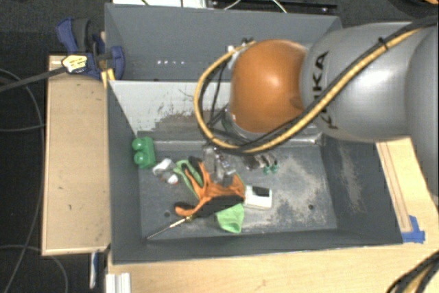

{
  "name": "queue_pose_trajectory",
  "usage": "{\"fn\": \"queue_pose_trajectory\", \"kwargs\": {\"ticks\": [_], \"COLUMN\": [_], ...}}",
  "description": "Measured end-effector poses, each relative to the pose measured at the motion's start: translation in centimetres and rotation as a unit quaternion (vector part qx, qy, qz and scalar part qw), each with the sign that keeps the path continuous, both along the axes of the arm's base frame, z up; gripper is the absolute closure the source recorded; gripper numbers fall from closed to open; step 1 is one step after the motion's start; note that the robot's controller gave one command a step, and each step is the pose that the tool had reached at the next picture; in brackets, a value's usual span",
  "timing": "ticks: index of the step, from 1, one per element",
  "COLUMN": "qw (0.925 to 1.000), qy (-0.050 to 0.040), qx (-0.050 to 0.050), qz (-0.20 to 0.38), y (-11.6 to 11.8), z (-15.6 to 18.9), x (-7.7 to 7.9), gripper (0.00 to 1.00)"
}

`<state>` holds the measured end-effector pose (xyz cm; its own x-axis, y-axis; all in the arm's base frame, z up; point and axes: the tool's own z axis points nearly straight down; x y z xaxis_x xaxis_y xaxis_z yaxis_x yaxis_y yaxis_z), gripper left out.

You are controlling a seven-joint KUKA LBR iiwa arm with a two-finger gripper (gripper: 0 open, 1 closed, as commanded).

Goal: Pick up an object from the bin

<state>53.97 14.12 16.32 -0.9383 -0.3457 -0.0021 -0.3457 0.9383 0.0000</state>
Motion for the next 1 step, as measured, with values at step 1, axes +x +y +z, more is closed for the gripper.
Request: {"fn": "queue_pose_trajectory", "kwargs": {"ticks": [1], "qw": [1.0000], "qy": [0.0001], "qx": [0.000], "qz": [-0.001], "y": [0.00], "z": [0.00], "x": [0.00], "gripper": [1.00]}}
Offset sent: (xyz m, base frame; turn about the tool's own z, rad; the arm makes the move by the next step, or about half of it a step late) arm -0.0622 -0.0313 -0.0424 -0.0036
